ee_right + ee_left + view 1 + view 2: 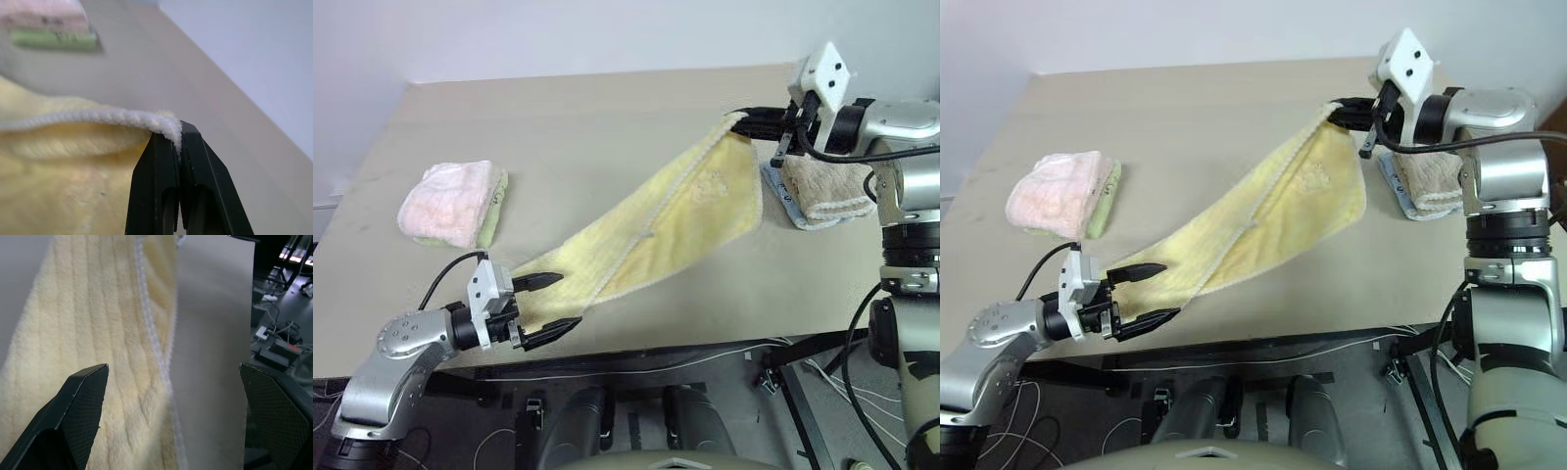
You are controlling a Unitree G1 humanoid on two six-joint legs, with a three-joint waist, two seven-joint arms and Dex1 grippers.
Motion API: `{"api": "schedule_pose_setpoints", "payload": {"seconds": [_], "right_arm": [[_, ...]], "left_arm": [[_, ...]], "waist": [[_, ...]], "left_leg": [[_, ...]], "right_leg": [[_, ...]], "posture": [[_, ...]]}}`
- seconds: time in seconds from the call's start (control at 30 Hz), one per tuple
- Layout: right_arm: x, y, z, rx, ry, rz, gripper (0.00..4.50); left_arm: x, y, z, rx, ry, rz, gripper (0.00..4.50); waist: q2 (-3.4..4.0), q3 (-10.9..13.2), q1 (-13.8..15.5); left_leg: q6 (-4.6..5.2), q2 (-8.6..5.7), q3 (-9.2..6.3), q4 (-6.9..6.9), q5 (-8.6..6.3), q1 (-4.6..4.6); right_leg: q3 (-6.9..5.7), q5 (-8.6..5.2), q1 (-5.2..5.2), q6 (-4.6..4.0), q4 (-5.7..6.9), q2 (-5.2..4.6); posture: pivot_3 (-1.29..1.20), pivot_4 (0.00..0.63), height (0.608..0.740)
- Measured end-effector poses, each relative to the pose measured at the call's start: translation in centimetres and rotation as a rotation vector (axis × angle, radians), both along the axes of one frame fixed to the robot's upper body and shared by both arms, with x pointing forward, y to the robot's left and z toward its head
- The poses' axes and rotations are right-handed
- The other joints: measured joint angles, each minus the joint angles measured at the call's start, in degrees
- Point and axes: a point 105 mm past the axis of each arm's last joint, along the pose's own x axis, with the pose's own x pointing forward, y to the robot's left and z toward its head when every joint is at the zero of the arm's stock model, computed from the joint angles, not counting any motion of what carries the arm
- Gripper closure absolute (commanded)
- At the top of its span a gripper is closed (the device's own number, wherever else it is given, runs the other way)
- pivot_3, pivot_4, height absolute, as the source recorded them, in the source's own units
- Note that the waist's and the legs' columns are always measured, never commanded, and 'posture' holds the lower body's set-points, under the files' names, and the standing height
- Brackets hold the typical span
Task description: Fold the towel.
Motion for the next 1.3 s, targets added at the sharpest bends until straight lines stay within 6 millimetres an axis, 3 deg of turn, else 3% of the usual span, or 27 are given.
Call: {"api": "schedule_pose_setpoints", "payload": {"seconds": [0.2, 0.47, 0.6, 0.93, 1.07, 1.3], "right_arm": [[0.2, 0.7, 1.2, 0.025, -0.046, -0.003, 4.48], [0.7, 2.2, 3.8, 0.082, -0.142, -0.014, 4.48], [0.9, 2.4, 3.6, 0.087, -0.140, -0.014, 4.48], [1.8, 2.4, 3.3, 0.121, -0.128, -0.046, 4.48], [1.9, 2.4, 3.4, 0.126, -0.128, -0.052, 4.50], [2.0, 2.3, 3.3, 0.123, -0.128, -0.060, 4.50]], "left_arm": [[-0.4, 0.1, -0.7, 0.022, 0.006, 0.005, 0.00], [-0.6, 0.8, -3.7, 0.163, -0.005, 0.042, 0.00], [-0.9, 1.7, -4.6, 0.222, -0.046, 0.064, 0.00], [-0.8, 2.1, -4.7, 0.271, -0.132, 0.056, 0.00], [-0.7, 2.0, -4.7, 0.244, -0.088, 0.082, 0.93], [0.1, 1.9, -4.1, 0.202, -0.035, 0.116, 3.42]], "waist": [[0.01, 0.01, -0.11], [0.02, 0.01, -0.25], [0.03, 0.01, -0.17], [0.08, 0.00, -0.25], [0.08, 0.01, -0.16], [0.09, 0.01, -0.25]], "left_leg": [[0.00, 0.00, 0.00, -0.02, 0.00, -0.02], [0.00, 0.00, 0.02, -0.10, 0.00, -0.01], [0.00, 0.00, 0.04, -0.16, 0.00, -0.02], [0.00, 0.00, 0.04, -0.27, 0.00, 0.00], [0.00, 0.00, 0.04, -0.27, 0.00, 0.00], [0.00, 0.00, 0.05, -0.27, 0.00, -0.01]], "right_leg": [[0.00, 0.00, -0.01, 0.00, -0.02, 0.00], [0.01, 0.00, -0.10, 0.00, -0.03, 0.00], [0.01, 0.00, -0.11, 0.00, -0.07, -0.01], [0.02, 0.00, -0.13, 0.00, -0.06, -0.01], [0.01, 0.00, -0.12, 0.00, -0.06, -0.01], [0.02, 0.02, -0.13, 0.03, -0.06, 0.00]], "posture": [[0.00, 0.150, 0.740], [0.00, 0.150, 0.740], [0.00, 0.150, 0.740], [0.00, 0.150, 0.740], [0.00, 0.150, 0.740], [0.00, 0.150, 0.740]]}}
